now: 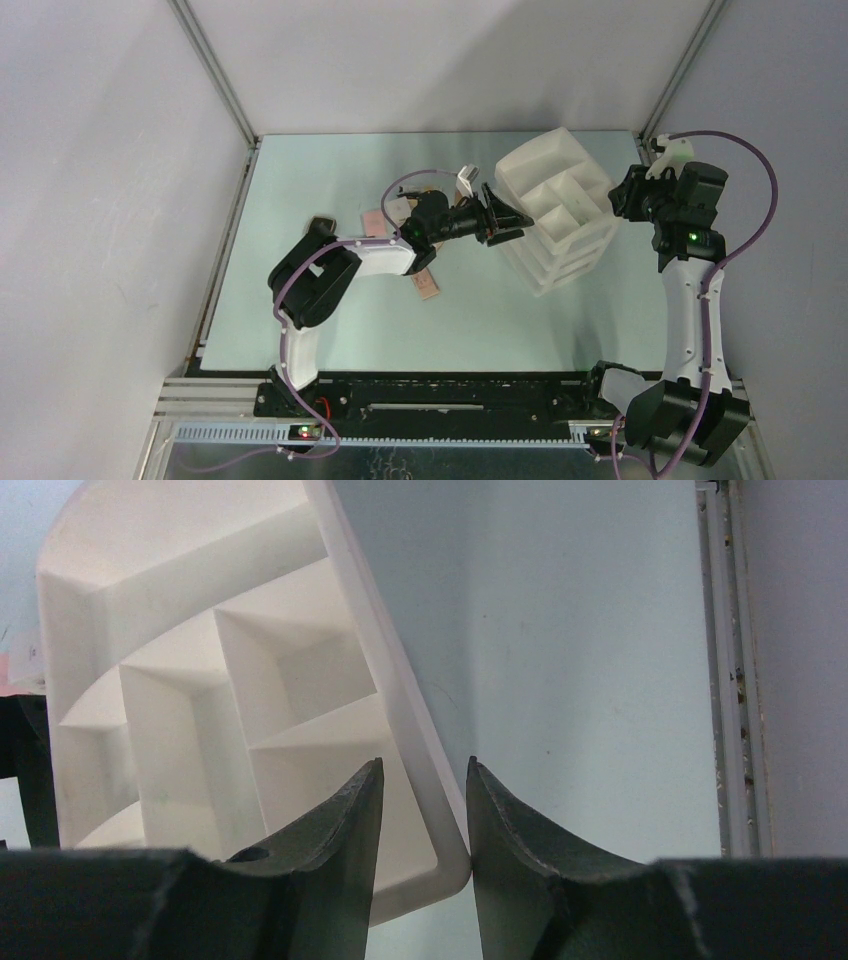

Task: Organize the makeup
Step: Open the drawer in the storage box.

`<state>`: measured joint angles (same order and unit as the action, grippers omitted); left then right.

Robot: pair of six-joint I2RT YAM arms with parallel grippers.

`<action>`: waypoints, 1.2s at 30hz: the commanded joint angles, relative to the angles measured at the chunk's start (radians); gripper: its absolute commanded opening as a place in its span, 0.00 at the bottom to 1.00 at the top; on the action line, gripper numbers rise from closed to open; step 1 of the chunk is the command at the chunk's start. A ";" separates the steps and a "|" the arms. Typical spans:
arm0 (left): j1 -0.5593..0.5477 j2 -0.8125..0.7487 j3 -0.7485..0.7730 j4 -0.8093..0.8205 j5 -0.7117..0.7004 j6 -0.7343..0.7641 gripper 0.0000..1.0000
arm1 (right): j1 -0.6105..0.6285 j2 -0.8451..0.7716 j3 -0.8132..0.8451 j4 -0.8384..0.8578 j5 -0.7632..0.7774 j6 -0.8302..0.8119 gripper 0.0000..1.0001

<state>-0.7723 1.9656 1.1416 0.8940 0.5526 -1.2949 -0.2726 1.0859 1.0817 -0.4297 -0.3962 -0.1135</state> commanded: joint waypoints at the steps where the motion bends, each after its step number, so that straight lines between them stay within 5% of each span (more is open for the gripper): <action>1: -0.005 -0.041 -0.017 0.016 0.014 0.003 0.89 | 0.010 -0.024 0.022 0.020 -0.037 0.014 0.45; 36: 0.015 0.037 0.153 -0.129 0.015 0.023 0.89 | 0.010 -0.021 0.022 0.012 -0.046 0.007 0.46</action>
<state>-0.7628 1.9995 1.2385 0.7517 0.5697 -1.2839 -0.2726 1.0843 1.0817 -0.4335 -0.4038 -0.1139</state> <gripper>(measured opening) 0.888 0.458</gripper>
